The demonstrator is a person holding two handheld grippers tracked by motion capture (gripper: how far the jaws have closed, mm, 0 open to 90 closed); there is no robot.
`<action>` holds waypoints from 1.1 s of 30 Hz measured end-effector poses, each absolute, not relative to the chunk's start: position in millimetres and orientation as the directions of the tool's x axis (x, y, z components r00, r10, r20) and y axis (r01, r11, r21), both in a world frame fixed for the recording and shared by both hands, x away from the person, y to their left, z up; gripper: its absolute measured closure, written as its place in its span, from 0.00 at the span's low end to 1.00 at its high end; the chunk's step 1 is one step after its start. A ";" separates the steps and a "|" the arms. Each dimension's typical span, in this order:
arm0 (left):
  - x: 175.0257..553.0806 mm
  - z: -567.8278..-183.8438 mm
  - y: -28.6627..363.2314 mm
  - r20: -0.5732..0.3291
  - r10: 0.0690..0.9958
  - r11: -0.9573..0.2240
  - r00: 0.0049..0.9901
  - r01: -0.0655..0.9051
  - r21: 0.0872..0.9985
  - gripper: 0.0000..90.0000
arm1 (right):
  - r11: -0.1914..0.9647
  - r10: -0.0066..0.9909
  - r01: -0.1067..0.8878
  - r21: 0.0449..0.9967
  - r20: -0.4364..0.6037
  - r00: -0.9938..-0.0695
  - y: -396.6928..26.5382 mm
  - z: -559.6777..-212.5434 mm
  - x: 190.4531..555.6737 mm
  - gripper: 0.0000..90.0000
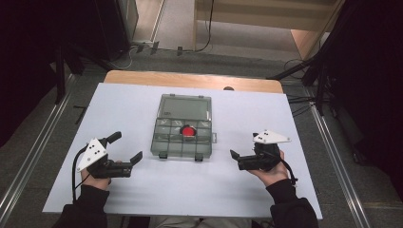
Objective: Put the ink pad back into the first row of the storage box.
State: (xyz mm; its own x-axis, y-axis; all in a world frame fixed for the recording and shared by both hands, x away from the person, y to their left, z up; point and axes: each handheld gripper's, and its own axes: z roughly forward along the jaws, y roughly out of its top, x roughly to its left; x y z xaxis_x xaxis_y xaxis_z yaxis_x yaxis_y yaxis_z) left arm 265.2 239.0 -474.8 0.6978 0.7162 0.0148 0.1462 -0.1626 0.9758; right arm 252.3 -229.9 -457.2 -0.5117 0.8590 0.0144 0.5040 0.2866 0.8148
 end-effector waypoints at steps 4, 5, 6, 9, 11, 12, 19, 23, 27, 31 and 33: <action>265.2 -475.0 238.5 0.015 0.716 -0.165 0.697 0.148 0.975 0.00 | 0.262 0.862 0.488 0.833 0.025 -0.507 -239.5 -464.0 245.2 0.00; 265.2 -475.0 238.5 0.015 0.717 -0.165 0.697 0.148 0.975 0.00 | 0.256 0.864 0.488 0.835 0.029 -0.502 -242.0 -466.5 243.7 0.00; 265.1 -475.0 238.5 0.016 0.717 -0.165 0.697 0.147 0.975 0.00 | 0.244 0.866 0.487 0.839 0.037 -0.498 -244.5 -469.0 242.3 0.00; 264.8 -475.0 238.5 0.017 0.716 -0.167 0.698 0.147 0.975 0.00 | 0.228 0.868 0.485 0.844 0.050 -0.495 -251.3 -475.3 238.6 0.00; 264.8 -475.2 238.2 0.018 0.716 -0.167 0.698 0.146 0.975 0.00 | 0.209 0.866 0.477 0.854 0.065 -0.496 -255.6 -478.9 235.5 0.00; 264.6 -475.2 238.0 0.019 0.715 -0.169 0.699 0.146 0.975 0.00 | 0.208 0.866 0.469 0.858 0.061 -0.496 -257.7 -480.5 234.1 0.00; 263.8 -475.2 237.5 0.021 0.713 -0.171 0.701 0.145 0.975 0.00 | 0.103 0.885 0.394 0.913 0.096 -0.455 -273.5 -491.8 221.2 0.00; 263.5 -475.0 237.1 0.019 0.711 -0.168 0.703 0.144 0.975 0.00 | 0.035 0.903 0.360 0.932 0.125 -0.411 -280.3 -501.0 214.9 0.00; 262.9 -474.8 236.8 0.014 0.709 -0.163 0.705 0.144 0.976 0.00 | 0.011 0.907 0.371 0.929 0.148 -0.395 -283.0 -502.2 215.2 0.00; 263.5 -474.9 237.2 0.013 0.708 -0.163 0.706 0.146 0.976 0.00 | 0.013 0.906 0.347 0.938 0.136 -0.401 -281.8 -500.2 214.0 0.00; 263.7 -474.7 237.2 0.010 0.709 -0.159 0.705 0.147 0.976 0.00 | 0.021 0.906 0.344 0.939 0.127 -0.403 -281.2 -499.3 213.2 0.00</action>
